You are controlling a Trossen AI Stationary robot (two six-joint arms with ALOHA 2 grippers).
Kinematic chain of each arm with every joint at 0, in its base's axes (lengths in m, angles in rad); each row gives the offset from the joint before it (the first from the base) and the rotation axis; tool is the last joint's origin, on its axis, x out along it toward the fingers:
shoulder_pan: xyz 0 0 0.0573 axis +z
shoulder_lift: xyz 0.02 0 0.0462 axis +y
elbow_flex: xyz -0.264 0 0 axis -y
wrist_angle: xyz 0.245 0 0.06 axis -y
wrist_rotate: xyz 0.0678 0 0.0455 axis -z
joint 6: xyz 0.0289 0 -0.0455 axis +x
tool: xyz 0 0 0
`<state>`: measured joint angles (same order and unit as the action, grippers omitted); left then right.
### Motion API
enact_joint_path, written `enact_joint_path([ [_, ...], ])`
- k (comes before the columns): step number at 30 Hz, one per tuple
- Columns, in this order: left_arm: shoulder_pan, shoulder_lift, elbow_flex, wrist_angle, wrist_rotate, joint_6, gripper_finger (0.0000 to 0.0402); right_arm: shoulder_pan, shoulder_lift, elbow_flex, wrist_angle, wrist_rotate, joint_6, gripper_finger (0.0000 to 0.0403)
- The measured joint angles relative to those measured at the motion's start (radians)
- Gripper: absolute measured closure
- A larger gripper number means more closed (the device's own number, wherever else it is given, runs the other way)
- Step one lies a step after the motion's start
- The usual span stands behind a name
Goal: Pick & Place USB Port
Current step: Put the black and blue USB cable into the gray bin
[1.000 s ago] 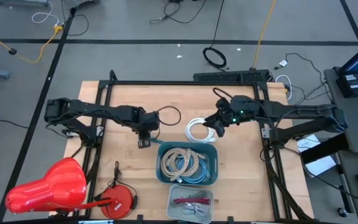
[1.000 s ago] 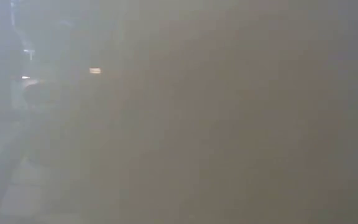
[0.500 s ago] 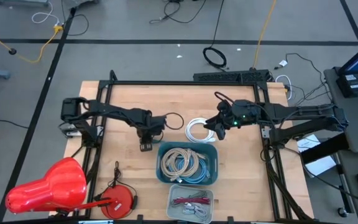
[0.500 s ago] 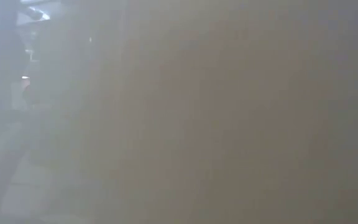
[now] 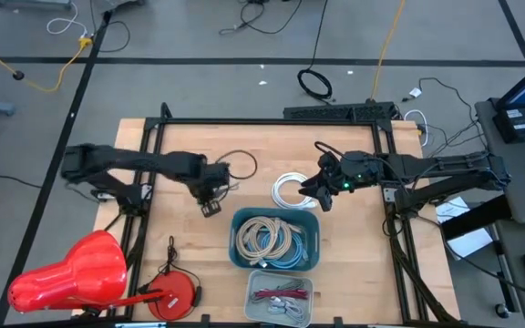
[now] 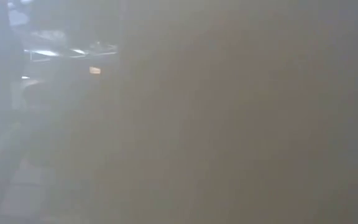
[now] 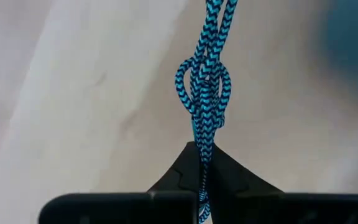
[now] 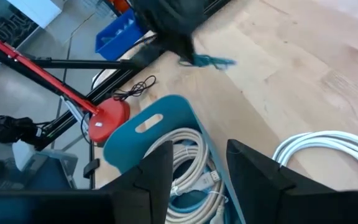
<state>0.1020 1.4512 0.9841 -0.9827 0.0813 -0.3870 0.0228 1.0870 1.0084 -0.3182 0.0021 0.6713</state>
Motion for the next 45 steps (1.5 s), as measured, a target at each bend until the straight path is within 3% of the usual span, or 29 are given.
enact_joint_path([
  [4,-0.093,-0.178,0.068,0.088,0.101,-0.151,0.0397,0.005,0.0,0.0,-0.001,0.003,-0.007,0.0261],
  [9,-0.305,-0.207,0.242,0.18,0.054,-0.322,0.0397,0.004,0.0,0.0,-0.006,0.005,-0.034,0.0261],
  [15,-0.492,0.055,0.535,0.161,-0.003,-0.346,0.0398,0.003,-0.001,0.0,-0.072,0.091,-0.055,0.0261],
  [18,-0.512,0.226,0.676,0.122,0.028,-0.29,0.0398,0.003,-0.001,-0.001,-0.133,0.16,-0.014,0.0261],
  [22,-0.507,0.407,0.802,0.034,0.146,-0.207,0.0398,0.003,-0.001,-0.001,-0.186,0.204,0.007,0.0261],
  [28,-0.487,0.518,0.844,0.082,0.324,-0.087,0.0398,0.003,-0.001,-0.001,-0.226,0.214,-0.002,0.0261],
  [37,-0.477,0.641,0.845,0.189,0.468,-0.023,0.0398,0.006,0.0,-0.001,-0.233,0.214,0.029,0.0261],
  [41,-0.485,0.658,0.844,0.244,0.463,-0.018,0.0396,0.012,0.0,-0.001,-0.237,0.214,0.031,0.0261],
  [45,-0.478,0.653,0.845,0.262,0.441,-0.014,0.0363,0.012,0.0,-0.001,-0.237,0.233,0.026,0.0261],
])
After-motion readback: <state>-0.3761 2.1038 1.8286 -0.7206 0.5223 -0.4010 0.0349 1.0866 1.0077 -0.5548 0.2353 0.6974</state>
